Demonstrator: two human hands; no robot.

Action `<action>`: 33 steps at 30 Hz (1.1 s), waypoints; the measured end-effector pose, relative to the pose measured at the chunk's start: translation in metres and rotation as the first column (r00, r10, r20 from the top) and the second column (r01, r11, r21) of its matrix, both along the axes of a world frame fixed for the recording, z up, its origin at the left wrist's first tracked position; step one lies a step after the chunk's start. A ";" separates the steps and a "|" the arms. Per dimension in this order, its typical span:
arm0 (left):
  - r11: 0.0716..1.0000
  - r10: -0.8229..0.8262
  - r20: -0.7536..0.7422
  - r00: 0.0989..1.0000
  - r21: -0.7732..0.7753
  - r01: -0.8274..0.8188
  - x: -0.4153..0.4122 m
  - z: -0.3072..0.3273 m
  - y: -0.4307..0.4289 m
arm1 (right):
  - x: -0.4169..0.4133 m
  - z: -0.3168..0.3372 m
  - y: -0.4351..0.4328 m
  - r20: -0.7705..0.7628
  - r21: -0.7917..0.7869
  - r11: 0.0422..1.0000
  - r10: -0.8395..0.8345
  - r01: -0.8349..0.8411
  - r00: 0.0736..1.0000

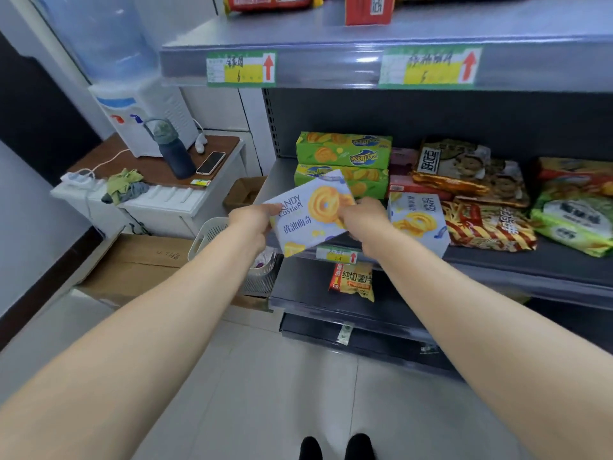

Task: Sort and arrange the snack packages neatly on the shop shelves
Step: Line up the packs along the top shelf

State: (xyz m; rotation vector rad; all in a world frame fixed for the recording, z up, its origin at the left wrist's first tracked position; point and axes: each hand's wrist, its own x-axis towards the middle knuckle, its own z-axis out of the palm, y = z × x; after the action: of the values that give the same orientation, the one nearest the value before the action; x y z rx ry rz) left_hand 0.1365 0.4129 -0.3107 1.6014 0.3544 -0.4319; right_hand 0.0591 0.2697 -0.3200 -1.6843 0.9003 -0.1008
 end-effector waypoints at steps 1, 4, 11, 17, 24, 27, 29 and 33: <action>1.000 -0.022 0.006 1.000 -0.013 0.023 -0.007 0.004 -0.002 | -0.011 0.003 0.001 0.003 0.029 0.999 -0.029 0.029 1.000; 0.987 -0.147 -0.027 0.989 -0.068 0.145 -0.035 0.019 -0.002 | -0.044 0.008 0.007 0.048 0.079 0.989 -0.132 0.128 0.990; 0.888 -0.420 -0.024 0.907 -0.216 0.405 -0.104 0.044 0.030 | -0.133 0.030 0.049 0.117 0.086 0.911 -0.411 0.403 0.904; 0.795 -0.529 0.095 0.844 -0.294 0.531 -0.162 0.082 0.016 | -0.212 0.075 0.058 0.282 -0.066 0.827 -0.521 0.558 0.806; 0.666 -0.612 0.314 0.726 -0.290 0.687 -0.227 0.145 -0.031 | -0.292 0.138 0.032 0.434 -0.194 0.719 -0.547 0.668 0.716; 0.638 -0.613 0.369 0.699 -0.292 0.713 -0.245 0.171 -0.055 | -0.312 0.161 0.009 0.469 -0.218 0.703 -0.533 0.677 0.704; 0.627 -0.611 0.398 0.684 -0.283 0.725 -0.257 0.185 -0.075 | -0.323 0.172 -0.011 0.493 -0.224 0.692 -0.527 0.686 0.692; 0.622 -0.603 0.427 0.674 -0.277 0.732 -0.280 0.202 -0.121 | -0.346 0.188 -0.059 0.538 -0.211 0.690 -0.510 0.692 0.672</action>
State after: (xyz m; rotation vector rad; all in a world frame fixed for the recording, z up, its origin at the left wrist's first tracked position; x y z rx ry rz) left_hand -0.1439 0.2916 -0.1086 1.2771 -0.5950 -0.7764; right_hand -0.2865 0.2110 -0.1324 -1.5383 1.1105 -1.1742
